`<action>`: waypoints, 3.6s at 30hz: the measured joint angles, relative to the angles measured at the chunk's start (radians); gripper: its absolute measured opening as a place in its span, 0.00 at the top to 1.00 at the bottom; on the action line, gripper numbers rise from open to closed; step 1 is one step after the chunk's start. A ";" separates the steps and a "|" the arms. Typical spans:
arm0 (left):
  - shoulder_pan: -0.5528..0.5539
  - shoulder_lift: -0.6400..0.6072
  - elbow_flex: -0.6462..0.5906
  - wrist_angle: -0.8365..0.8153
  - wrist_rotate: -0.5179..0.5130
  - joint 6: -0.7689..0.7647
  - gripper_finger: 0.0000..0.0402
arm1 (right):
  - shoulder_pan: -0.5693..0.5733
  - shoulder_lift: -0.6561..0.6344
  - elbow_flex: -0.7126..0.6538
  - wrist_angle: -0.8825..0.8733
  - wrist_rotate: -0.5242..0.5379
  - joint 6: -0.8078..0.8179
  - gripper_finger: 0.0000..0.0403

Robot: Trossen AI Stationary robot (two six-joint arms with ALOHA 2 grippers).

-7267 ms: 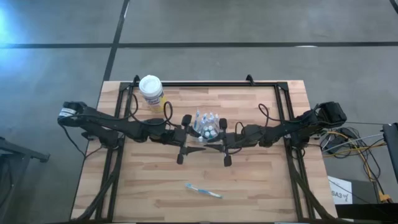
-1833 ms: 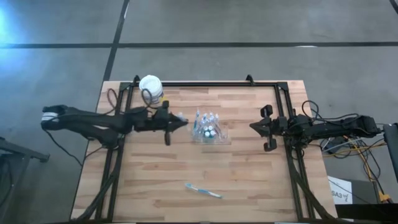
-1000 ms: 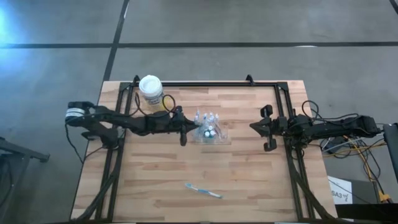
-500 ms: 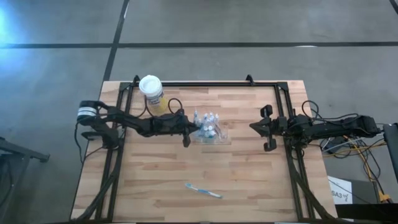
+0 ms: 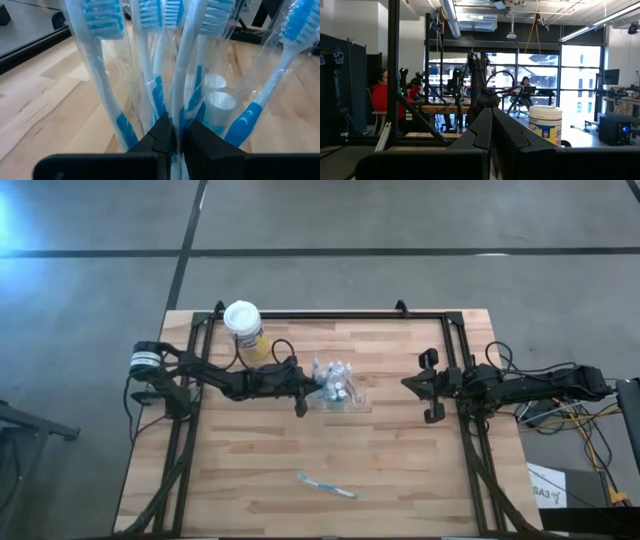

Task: Pick & Place toothbrushing station
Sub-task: Put the blue toothbrush into the left compartment of the transparent organizer

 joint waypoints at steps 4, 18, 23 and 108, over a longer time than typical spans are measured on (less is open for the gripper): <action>0.000 -0.007 -0.005 -0.026 0.001 -0.003 0.84 | 0.000 0.000 0.000 0.000 0.000 0.002 0.98; -0.002 -0.080 -0.004 -0.019 0.033 0.006 0.56 | 0.000 0.000 0.000 -0.001 0.000 0.002 0.98; -0.002 -0.180 -0.004 -0.128 0.043 0.069 0.53 | 0.000 0.000 0.000 -0.004 0.000 0.002 0.98; -0.044 -1.643 -0.460 -0.936 0.225 -0.049 0.95 | 0.408 1.209 1.096 -0.916 0.207 0.494 0.95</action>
